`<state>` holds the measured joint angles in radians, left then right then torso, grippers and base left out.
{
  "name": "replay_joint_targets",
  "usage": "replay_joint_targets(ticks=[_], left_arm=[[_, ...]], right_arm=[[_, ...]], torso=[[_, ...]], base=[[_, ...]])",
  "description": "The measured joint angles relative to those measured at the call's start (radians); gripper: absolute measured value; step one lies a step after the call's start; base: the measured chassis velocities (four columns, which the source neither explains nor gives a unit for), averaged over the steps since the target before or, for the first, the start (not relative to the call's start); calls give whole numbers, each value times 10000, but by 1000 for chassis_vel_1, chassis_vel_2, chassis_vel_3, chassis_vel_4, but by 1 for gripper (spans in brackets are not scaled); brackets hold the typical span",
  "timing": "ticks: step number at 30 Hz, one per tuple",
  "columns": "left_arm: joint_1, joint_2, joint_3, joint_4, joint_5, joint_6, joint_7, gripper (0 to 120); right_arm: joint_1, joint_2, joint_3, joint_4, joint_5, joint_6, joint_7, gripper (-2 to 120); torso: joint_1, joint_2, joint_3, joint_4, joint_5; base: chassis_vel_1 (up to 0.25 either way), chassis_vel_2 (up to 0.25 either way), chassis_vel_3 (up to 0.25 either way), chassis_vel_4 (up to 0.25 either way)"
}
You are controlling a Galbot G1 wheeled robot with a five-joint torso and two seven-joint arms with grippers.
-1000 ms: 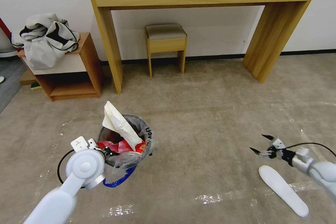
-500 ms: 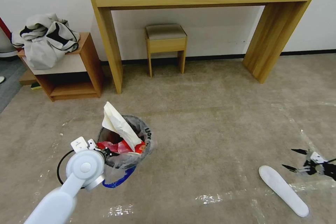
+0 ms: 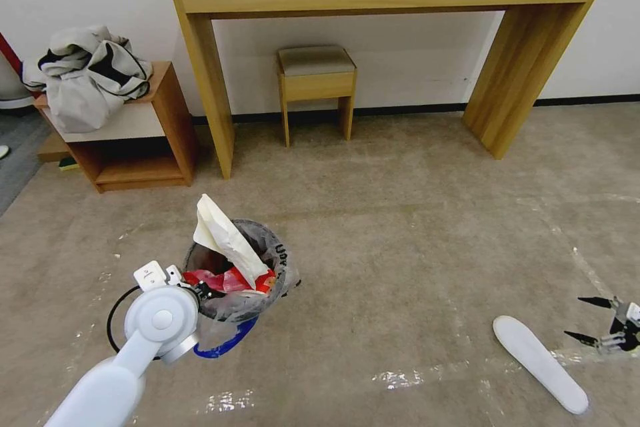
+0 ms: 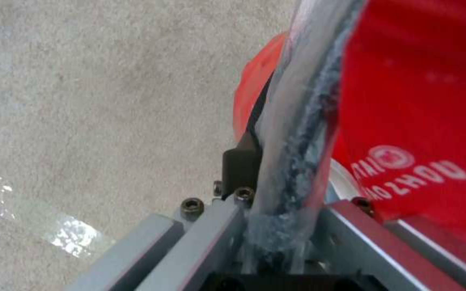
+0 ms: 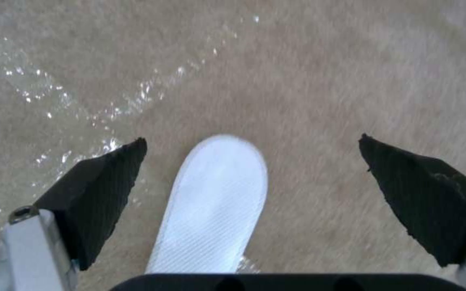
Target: Pick up the trash bin and place the garbage on the floor into it.
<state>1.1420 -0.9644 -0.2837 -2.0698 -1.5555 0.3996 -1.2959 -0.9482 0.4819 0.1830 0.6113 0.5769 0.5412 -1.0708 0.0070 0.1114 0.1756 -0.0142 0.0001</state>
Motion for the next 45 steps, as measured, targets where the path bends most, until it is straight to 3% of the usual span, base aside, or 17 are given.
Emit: replay_joint_targets(ticks=[14,34,45], left_arm=[[88,62,65,88,26,-12,6,0],[67,76,168,71,15,-24,-23,0],[127,88,149,58,42,-21,-22,0]], right_arm=[[284,1471,-261,-1637,-230,-452,657,100],[455,1830,-727,-2246,158,-1098,2599,100],[552,2107,-991,-2341,418,-1449,2958,100]], torso=[[0,0,0,-1,0],[0,1,0,0,-2],[-1,1,0,0,-1]], base=[[0,0,0,0],[0,0,0,0],[0,0,0,0]])
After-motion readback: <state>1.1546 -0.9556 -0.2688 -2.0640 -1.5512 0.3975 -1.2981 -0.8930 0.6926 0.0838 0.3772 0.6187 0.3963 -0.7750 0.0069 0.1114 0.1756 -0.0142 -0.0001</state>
